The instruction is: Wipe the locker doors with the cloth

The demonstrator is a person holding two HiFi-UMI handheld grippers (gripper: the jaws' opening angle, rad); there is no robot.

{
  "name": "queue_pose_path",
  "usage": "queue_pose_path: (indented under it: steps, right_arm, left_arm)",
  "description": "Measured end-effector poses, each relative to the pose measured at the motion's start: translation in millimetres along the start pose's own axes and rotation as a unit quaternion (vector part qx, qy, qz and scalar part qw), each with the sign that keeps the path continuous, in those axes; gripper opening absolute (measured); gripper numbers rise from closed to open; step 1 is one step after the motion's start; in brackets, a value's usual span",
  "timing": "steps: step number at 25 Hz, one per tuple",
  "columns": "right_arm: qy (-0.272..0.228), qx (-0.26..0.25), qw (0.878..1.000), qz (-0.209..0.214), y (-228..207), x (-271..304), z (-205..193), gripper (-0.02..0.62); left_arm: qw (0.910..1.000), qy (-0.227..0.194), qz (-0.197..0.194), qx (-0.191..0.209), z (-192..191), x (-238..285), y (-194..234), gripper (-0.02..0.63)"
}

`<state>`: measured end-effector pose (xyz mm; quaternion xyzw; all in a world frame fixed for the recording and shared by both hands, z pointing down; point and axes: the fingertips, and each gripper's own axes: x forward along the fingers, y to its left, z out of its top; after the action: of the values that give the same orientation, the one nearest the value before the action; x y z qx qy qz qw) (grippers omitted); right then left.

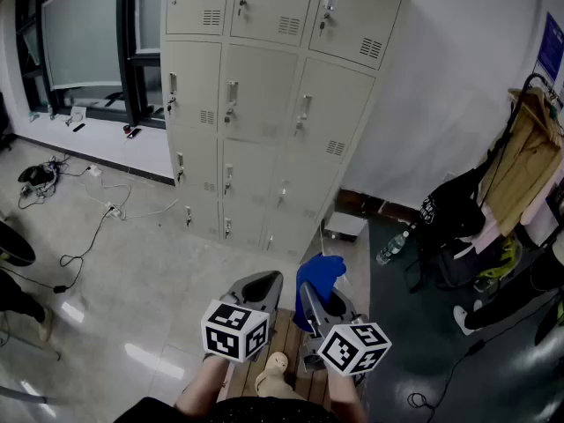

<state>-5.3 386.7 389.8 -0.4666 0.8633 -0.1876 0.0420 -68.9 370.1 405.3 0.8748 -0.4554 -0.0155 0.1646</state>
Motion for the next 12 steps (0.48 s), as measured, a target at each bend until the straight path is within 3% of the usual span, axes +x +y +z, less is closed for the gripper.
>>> queue_pose_path:
  steps: [6, 12]
  right_arm:
    - [-0.015, -0.008, 1.0, -0.012, -83, 41, 59, 0.094]
    - [-0.004, -0.012, 1.0, 0.003, -132, 72, 79, 0.092]
  left_arm:
    - [0.9999, -0.001, -0.005, 0.011, 34, 100, 0, 0.009]
    - [0.9999, 0.004, 0.008, 0.007, 41, 165, 7, 0.009]
